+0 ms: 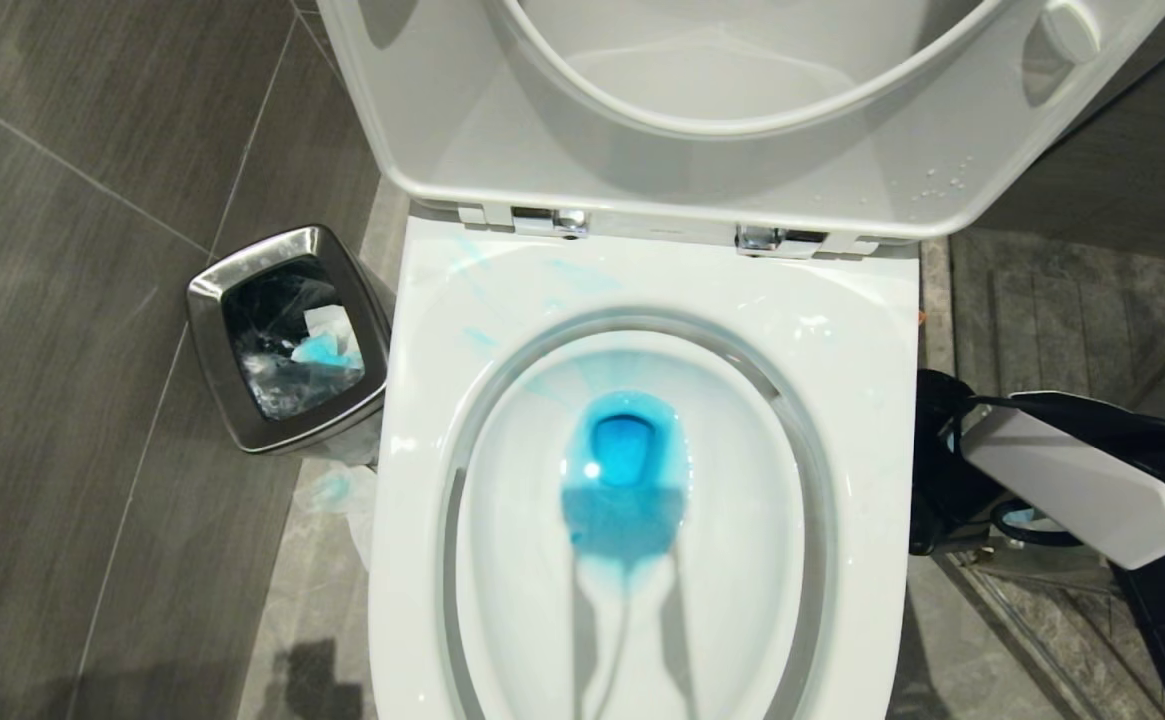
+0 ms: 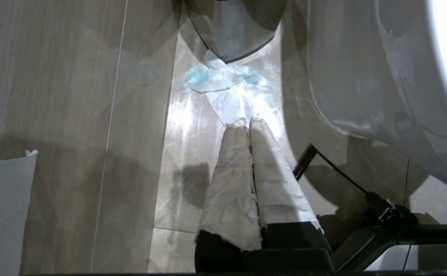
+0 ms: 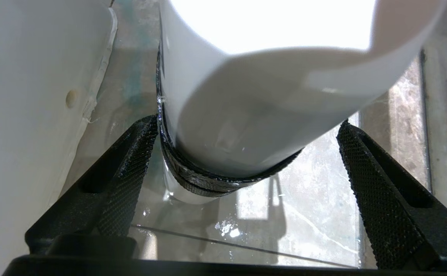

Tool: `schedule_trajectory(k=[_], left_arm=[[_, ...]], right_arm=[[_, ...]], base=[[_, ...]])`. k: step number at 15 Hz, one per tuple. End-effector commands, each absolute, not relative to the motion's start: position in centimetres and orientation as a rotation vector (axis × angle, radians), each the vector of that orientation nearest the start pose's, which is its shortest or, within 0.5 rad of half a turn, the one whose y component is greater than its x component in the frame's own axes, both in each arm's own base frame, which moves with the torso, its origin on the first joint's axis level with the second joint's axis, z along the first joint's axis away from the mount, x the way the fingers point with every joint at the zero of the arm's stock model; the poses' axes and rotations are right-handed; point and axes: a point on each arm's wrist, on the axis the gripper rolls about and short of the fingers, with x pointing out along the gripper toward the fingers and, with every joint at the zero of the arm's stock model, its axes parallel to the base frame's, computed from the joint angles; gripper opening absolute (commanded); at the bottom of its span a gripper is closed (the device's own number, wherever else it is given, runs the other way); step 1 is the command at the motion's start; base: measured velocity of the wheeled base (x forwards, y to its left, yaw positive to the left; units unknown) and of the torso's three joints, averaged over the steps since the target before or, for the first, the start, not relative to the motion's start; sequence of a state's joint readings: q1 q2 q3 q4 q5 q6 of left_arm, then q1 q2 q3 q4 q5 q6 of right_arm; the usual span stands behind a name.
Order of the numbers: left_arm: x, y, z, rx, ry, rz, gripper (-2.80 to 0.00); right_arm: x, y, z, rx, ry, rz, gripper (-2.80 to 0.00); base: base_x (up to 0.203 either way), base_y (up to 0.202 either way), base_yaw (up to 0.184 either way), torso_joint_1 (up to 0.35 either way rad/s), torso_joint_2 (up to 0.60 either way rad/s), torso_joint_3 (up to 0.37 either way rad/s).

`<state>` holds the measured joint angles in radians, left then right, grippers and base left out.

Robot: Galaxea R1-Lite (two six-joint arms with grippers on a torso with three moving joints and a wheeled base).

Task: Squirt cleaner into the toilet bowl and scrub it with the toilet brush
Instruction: Pour in the cleaning agent

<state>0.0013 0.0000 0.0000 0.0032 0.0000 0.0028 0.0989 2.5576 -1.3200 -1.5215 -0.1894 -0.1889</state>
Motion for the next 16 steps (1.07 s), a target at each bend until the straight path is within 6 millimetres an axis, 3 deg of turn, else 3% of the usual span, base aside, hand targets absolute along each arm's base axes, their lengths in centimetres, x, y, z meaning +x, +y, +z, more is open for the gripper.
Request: schedule_trajectory(k=[1,6,16], left_arm=[[-2.3,0.0,7.5,0.003,0.005,0.002,-2.8],[-2.3,0.0,7.5,0.003,0.005,0.002,-2.8],[-2.3,0.0,7.5,0.003,0.005,0.002,-2.8]], right_arm=[[48.0,4.9,4.8,-0.146,-0.286,-0.106,0.0],[48.2,6.1,4.5,-0.151,-0.295,-0.08,0.0],[48.9,5.8,5.5,-0.169,-0.345,-0.096,0.0]], base=[[0.0,0.0,0.0,0.0,0.0,0.0],[0.0,0.0,0.0,0.0,0.0,0.0],[0.0,0.0,0.0,0.0,0.0,0.0]])
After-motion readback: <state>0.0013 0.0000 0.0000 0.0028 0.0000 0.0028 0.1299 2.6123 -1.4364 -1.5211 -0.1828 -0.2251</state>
